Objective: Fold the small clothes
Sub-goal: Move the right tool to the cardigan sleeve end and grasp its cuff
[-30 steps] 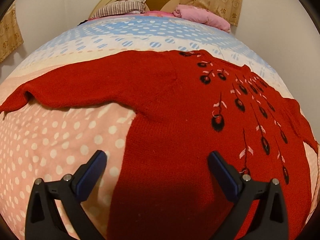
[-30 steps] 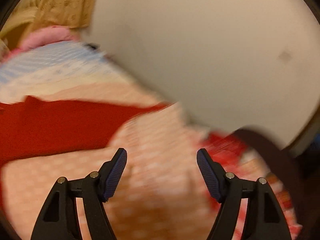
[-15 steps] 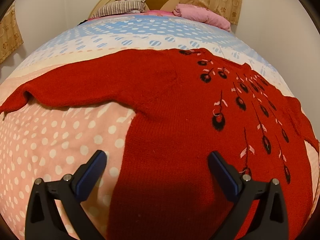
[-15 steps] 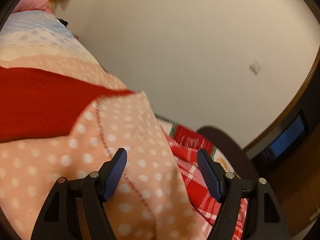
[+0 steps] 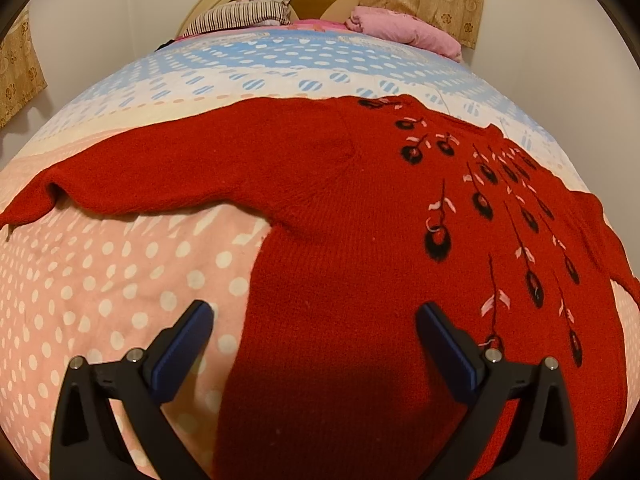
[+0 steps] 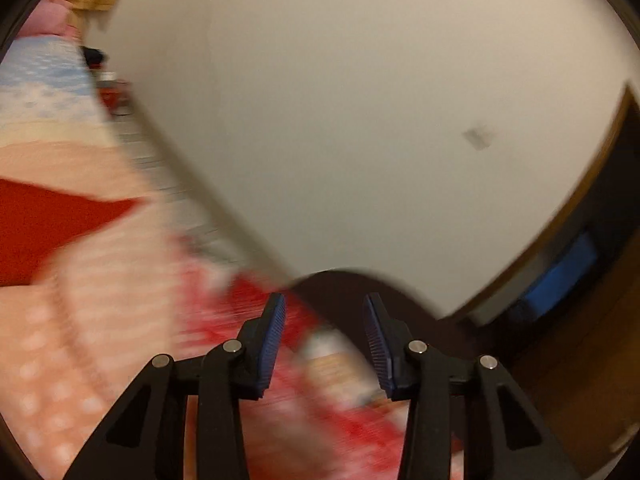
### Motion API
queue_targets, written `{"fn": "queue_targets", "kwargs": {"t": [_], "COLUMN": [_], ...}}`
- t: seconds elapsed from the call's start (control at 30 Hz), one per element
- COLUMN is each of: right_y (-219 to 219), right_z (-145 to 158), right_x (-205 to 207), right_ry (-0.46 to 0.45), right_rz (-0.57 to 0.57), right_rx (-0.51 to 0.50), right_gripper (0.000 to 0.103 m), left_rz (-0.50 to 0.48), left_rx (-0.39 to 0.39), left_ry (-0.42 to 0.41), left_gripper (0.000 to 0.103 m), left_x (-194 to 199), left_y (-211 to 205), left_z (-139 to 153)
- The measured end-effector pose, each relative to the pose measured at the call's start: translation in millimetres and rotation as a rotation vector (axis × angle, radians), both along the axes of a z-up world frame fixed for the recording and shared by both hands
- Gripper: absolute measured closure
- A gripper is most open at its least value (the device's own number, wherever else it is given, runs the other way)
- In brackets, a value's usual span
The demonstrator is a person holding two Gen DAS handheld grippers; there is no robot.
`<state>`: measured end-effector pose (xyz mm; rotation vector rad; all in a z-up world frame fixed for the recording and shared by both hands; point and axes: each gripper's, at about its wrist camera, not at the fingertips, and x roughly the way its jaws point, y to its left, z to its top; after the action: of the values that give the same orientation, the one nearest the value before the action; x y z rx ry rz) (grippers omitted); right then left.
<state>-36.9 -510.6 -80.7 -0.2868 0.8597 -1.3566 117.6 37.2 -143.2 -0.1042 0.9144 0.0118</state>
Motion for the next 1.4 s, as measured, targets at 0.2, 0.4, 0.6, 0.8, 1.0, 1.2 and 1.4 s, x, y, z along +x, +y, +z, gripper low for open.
{"fn": "queue_targets", "kwargs": {"t": [0.2,0.4,0.6,0.8,1.0,1.2,1.4], "right_y": [-90.1,-80.2,-11.3,13.7,-17.5,-89.6,-122.0], "right_z": [16.7,29.8,45.6,-24.2,-63.6,-68.1,-54.2], "right_x": [-70.8,-87.2,-2.5,102.3,98.4,76.8,42.7], "right_ry": [0.088,-0.096,-0.407,-0.445,-0.533,-0.539,-0.68], "right_rz": [-0.253,-0.271,0.254,0.452,0.324,0.154,0.133], "right_rx": [-0.124,-0.057,0.411,0.849,1.011,0.955,0.93], "right_gripper": [0.061,0.059,0.045,0.045,0.045,0.045,0.045], "left_rz": [0.0,0.0,0.0,0.0,0.0,0.0,0.001], "left_rx": [0.003,0.006,0.003,0.005,0.009,0.01,0.018], "left_ry": [0.0,0.002,0.001,0.002,0.002,0.003,0.006], "left_gripper": [0.0,0.0,0.0,0.0,0.0,0.0,0.0], "left_x": [-0.5,-0.5,-0.1,0.0,0.1,0.5,2.2], "left_y": [-0.1,0.0,0.3,-0.2,-0.2,0.1,-0.2], "left_z": [0.0,-0.3,-0.8,-1.0,-3.2,-4.5,-5.4]}}
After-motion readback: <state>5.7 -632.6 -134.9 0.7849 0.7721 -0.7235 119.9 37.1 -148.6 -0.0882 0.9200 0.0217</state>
